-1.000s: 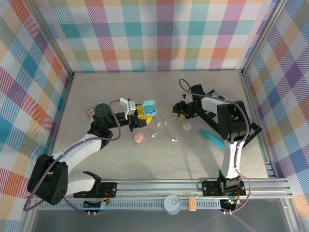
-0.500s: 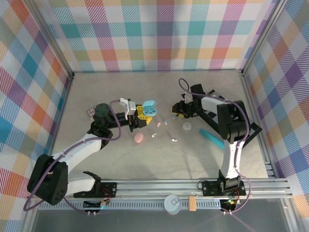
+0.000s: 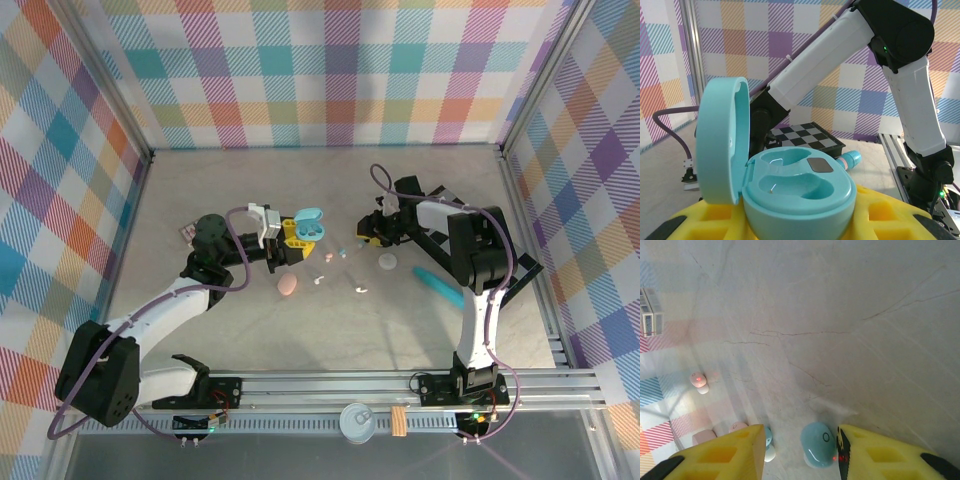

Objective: Insert the wireless bluetooth earbuds into the charging case

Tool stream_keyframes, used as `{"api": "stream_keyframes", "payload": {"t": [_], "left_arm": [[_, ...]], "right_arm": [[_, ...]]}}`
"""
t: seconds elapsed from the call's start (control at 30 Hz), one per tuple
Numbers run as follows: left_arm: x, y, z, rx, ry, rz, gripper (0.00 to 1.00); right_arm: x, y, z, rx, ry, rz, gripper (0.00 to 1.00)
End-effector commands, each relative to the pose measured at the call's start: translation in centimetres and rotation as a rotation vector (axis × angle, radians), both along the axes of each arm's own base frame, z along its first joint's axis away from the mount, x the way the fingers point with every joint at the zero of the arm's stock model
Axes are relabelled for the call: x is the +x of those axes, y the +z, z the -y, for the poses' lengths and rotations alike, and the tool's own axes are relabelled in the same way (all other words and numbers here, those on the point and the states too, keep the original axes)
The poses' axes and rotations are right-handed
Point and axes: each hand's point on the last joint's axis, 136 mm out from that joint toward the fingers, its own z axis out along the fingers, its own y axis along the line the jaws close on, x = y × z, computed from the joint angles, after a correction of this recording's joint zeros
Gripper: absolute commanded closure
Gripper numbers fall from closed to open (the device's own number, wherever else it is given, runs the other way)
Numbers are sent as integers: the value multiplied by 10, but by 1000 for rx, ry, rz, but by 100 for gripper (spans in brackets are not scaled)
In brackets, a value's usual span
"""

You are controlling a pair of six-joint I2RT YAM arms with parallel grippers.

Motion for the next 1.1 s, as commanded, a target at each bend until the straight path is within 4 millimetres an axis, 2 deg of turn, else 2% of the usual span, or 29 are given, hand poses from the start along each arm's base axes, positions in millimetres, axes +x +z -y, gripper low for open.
{"api": "stream_keyframes", "payload": {"t": [0.0, 0.2, 0.47, 1.07], "left_arm": [[-6, 7, -3, -3, -19, 41, 68], [-6, 8, -3, -4, -19, 41, 68], [-6, 9, -3, -5, -22, 46, 68], [-7, 8, -3, 0, -21, 45, 68]], "right_arm": [[-5, 1, -7, 42, 37, -21, 59], [-8, 10, -9, 72, 49, -5, 62], [-12, -3, -9, 55, 52, -47, 65], [-15, 2, -23, 68, 102, -33, 69]]}}
